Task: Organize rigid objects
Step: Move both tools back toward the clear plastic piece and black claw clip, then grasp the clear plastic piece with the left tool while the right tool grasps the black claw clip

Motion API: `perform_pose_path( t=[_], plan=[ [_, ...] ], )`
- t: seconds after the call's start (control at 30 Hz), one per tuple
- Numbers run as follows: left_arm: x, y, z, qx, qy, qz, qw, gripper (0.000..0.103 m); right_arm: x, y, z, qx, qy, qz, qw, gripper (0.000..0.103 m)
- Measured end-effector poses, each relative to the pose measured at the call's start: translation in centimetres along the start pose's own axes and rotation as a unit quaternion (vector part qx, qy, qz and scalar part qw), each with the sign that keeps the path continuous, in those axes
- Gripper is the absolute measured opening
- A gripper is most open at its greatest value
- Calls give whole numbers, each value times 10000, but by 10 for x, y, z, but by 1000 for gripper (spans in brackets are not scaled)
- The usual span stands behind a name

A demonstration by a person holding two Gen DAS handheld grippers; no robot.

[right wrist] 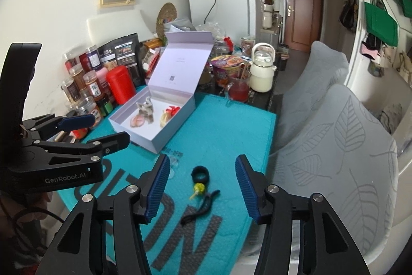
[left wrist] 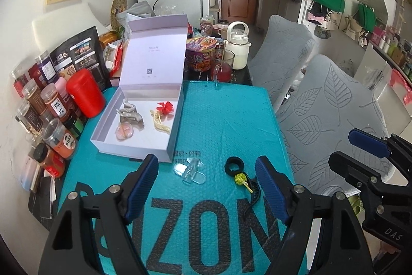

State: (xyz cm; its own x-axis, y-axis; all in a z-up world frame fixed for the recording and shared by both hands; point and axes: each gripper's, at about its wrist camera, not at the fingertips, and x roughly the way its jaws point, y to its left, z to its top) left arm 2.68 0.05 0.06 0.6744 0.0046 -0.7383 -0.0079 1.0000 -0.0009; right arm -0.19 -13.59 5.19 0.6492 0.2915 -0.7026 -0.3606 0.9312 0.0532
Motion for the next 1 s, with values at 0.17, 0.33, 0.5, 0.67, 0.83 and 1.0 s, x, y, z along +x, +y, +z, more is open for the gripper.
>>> perform_pose_path(
  t=[0.17,0.33,0.5,0.67,0.83,1.0],
  plan=[
    [11,-7,-14,50,145,-77,9999,78,4,-8,-15,131,149,32,9998,60],
    [30,-4,-23,81,281,-205,9994,78,16,-13,-30,321,356,-23,9988,63],
    [57,6,-32,-34,511,-402,9979,78,33,-17,-44,457,553,-52,9974,66],
    [82,16,-39,-39,647,-525,9965,78,59,-19,-55,667,800,-27,9946,71],
    [110,28,-42,-5,754,-630,9952,78,86,-18,-66,806,1031,-79,9914,71],
    [134,35,-42,95,880,-778,9930,78,107,-19,-76,995,1250,-63,9871,73]
  ],
)
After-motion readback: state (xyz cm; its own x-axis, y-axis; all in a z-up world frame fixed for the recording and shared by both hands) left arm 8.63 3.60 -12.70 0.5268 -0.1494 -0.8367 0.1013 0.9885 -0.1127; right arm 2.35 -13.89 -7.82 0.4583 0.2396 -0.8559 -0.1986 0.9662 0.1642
